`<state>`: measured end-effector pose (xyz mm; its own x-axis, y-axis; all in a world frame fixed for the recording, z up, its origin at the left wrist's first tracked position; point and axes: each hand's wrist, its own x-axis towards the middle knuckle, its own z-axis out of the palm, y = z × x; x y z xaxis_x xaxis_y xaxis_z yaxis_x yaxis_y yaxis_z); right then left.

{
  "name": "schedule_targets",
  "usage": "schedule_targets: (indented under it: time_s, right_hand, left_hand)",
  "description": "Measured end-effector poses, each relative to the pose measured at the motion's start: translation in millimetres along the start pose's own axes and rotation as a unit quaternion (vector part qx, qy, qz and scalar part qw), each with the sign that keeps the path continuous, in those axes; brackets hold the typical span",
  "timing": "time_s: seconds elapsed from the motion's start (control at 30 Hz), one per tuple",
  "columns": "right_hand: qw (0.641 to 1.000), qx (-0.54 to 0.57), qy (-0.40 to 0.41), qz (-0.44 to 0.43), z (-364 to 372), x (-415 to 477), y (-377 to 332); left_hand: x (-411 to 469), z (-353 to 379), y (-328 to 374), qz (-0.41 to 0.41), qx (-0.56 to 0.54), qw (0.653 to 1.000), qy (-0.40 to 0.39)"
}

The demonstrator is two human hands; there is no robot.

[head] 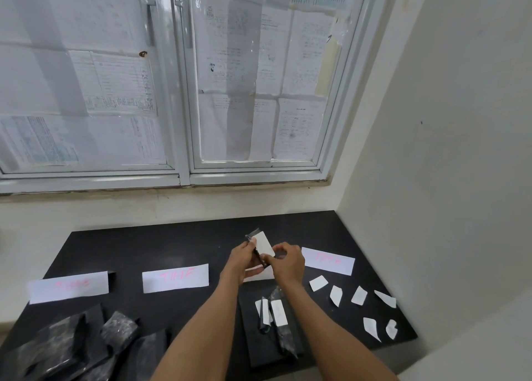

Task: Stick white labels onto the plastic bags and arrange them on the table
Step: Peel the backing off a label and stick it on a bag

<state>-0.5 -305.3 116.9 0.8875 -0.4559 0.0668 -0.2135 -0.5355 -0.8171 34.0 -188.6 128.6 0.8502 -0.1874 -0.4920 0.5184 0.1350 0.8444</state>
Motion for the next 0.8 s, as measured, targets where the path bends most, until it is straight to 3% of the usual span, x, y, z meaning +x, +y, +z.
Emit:
schedule_targets:
  time_s: [0.27,0.57,0.67,0.8]
  right_hand:
    - [0.997,0.074,-0.014,-0.011,-4.4,1.3,10.3]
    - [0.990,0.124,0.035,-0.054,-5.3,0.7,7.2]
    - [0.991,0.132,0.006,-0.032,-7.7,4.1,6.0]
    - [0.994,0.106,-0.036,0.004,-10.9,7.8,7.6]
  left_hand:
    - [3.2,-0.2,-1.3,-0.033,-0.005,0.999,-0.001]
    - [8.1,6.2,-5.1,-0.078,-0.128,0.988,0.031]
    - [12.9,-1.6,-8.6,-0.066,-0.107,0.990,0.057]
    - [10.9,-4.6,-6.8,-0.068,-0.053,0.996,0.031]
